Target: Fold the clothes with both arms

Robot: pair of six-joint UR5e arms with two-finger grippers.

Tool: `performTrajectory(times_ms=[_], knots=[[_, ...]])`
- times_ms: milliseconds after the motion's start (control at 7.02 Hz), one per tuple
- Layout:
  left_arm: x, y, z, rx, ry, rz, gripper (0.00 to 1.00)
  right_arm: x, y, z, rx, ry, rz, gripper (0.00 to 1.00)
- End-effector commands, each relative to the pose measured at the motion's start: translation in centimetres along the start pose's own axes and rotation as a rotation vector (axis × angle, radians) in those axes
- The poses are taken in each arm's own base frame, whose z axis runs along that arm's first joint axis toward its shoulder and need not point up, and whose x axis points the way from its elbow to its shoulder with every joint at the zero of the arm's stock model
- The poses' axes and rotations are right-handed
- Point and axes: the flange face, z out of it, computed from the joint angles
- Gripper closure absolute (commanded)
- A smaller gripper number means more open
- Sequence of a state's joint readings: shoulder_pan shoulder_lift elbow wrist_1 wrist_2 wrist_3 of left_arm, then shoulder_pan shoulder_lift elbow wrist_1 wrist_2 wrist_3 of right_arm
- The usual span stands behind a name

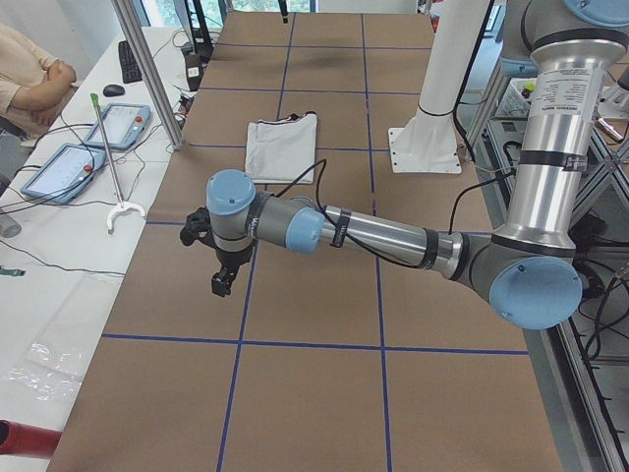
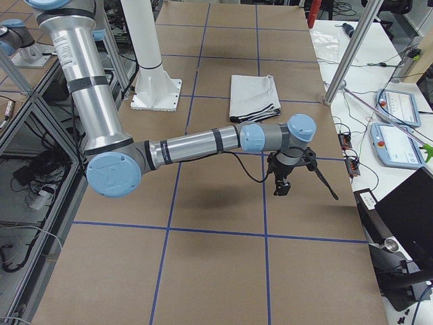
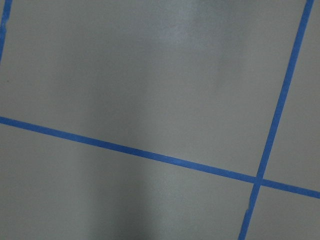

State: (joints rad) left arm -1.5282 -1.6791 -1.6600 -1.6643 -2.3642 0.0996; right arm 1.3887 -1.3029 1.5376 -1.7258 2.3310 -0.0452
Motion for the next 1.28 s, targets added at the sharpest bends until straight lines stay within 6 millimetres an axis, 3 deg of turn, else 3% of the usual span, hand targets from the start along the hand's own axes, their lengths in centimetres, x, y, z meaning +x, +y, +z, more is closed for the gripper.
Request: performTrajectory(times_ms=[0, 427, 570, 855, 1139], knots=[[-0.5, 0.6, 1.0, -0.012, -0.006, 0.002, 0.00, 0.4, 2.2, -0.2, 0.014, 0.001, -0.002, 0.00], [-1.5, 1.1, 2.2, -0.014, -0.001, -0.002, 0.00, 1.2, 2.6, 0.8, -0.006, -0.002, 0.139, 0.00], [-1.7, 0.3, 2.4, -0.006, -0.002, -0.001, 0.00, 1.6, 2.6, 1.2, -0.014, -0.001, 0.150, 0.00], [-3.0, 0.4, 3.6, -0.033, 0.003, -0.029, 0.00, 1.3, 2.5, 0.9, -0.007, -0.005, 0.143, 0.00], [-3.1, 0.3, 3.4, -0.030, -0.002, -0.028, 0.00, 2.4, 4.0, 2.1, -0.031, -0.004, 0.166, 0.00]])
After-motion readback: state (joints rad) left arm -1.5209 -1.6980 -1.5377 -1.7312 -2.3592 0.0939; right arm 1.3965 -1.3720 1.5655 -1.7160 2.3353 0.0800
